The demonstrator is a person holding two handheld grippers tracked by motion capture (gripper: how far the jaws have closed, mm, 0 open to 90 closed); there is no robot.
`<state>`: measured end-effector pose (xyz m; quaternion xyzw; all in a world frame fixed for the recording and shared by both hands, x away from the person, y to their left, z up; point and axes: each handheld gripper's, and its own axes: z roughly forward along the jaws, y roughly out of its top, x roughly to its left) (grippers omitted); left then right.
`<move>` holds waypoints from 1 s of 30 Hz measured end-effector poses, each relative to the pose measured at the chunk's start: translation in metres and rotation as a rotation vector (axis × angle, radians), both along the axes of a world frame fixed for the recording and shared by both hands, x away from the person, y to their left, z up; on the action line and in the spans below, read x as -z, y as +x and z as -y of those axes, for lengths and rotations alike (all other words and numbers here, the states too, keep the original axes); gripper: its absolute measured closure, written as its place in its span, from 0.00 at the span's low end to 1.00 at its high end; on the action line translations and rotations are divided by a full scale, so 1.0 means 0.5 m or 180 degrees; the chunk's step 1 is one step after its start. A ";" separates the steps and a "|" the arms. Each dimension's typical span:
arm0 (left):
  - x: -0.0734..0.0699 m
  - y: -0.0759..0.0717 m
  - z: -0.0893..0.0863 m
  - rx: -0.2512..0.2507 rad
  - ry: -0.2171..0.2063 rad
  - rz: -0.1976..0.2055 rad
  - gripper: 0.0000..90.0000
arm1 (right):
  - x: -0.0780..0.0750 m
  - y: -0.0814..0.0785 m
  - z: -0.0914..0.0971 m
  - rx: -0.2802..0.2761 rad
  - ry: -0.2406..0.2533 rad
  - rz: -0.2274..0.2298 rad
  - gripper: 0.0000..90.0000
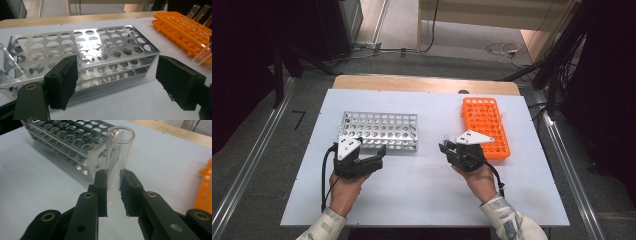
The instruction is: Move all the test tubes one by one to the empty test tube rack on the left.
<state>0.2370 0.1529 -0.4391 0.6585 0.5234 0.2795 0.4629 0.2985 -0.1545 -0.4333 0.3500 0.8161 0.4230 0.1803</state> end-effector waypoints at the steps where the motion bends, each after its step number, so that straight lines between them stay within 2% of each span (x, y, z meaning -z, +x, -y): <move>1: 0.001 -0.001 0.004 0.0023 0.0016 -0.0008 0.20 | 0.002 -0.003 -0.005 -0.0033 -0.0009 -0.0001 0.82; 13: 0.012 -0.015 0.060 0.0325 0.0086 -0.0023 0.23 | 0.034 -0.034 -0.066 -0.0333 -0.0091 -0.0107 0.82; 23: 0.010 -0.027 0.093 0.0527 0.0000 -0.0018 0.25 | 0.043 -0.056 -0.101 -0.0528 -0.0114 -0.0162 0.82; 30: 0.010 -0.033 0.114 0.0675 0.0000 0.0012 0.29 | 0.049 -0.063 -0.120 -0.0634 -0.0126 -0.0180 0.82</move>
